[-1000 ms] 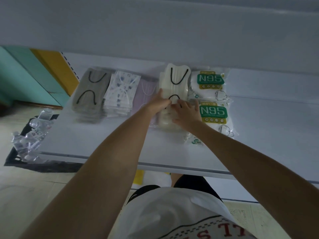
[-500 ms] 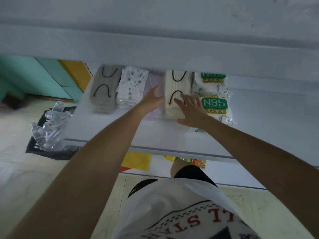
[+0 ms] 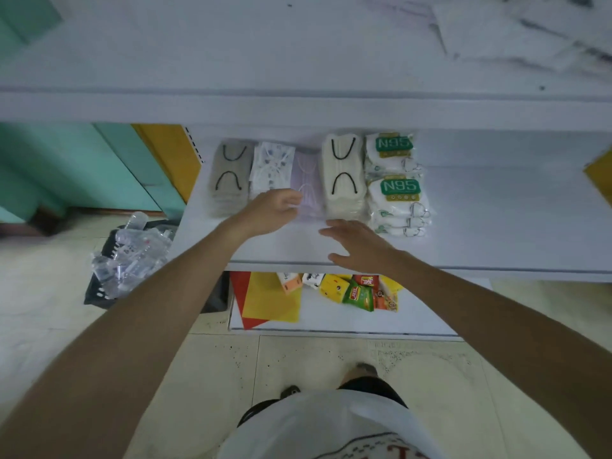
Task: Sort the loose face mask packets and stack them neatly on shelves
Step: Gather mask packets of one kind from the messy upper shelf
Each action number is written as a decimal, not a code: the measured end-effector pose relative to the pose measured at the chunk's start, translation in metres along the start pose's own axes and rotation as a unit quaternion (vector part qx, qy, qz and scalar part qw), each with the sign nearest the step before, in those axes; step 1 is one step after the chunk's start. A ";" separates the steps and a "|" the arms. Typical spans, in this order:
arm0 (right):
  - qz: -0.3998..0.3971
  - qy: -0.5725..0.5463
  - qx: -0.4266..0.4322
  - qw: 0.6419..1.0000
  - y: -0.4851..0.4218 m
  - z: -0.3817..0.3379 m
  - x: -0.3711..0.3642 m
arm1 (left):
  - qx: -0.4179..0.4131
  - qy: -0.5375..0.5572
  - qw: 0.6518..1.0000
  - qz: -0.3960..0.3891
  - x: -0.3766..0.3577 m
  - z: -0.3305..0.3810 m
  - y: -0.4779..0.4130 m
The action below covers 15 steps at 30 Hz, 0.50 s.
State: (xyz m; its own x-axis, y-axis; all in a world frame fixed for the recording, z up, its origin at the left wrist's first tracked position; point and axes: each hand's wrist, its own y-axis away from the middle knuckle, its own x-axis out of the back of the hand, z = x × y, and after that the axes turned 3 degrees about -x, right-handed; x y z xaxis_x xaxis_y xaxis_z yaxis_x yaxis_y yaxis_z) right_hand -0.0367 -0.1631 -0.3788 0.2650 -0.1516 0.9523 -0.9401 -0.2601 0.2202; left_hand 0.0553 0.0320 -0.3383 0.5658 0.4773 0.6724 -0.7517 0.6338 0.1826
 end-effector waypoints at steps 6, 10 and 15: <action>0.320 -0.003 0.221 0.921 0.045 -0.017 0.100 | -0.223 -0.049 0.973 0.022 0.044 0.129 0.041; 0.414 0.041 0.300 0.858 0.081 -0.003 0.168 | -0.317 -0.019 0.946 0.070 0.069 0.221 0.040; 0.434 0.102 0.185 0.876 0.120 0.066 0.232 | -0.303 -0.053 0.932 0.194 0.073 0.279 -0.023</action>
State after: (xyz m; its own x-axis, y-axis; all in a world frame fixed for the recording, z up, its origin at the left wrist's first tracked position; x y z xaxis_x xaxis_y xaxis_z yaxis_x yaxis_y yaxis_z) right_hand -0.0735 -0.2927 -0.1459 -0.5935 -0.2820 0.7538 -0.6253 -0.4280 -0.6525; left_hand 0.0193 -0.1175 -0.0938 0.2298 0.6994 0.6768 -0.5452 0.6686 -0.5058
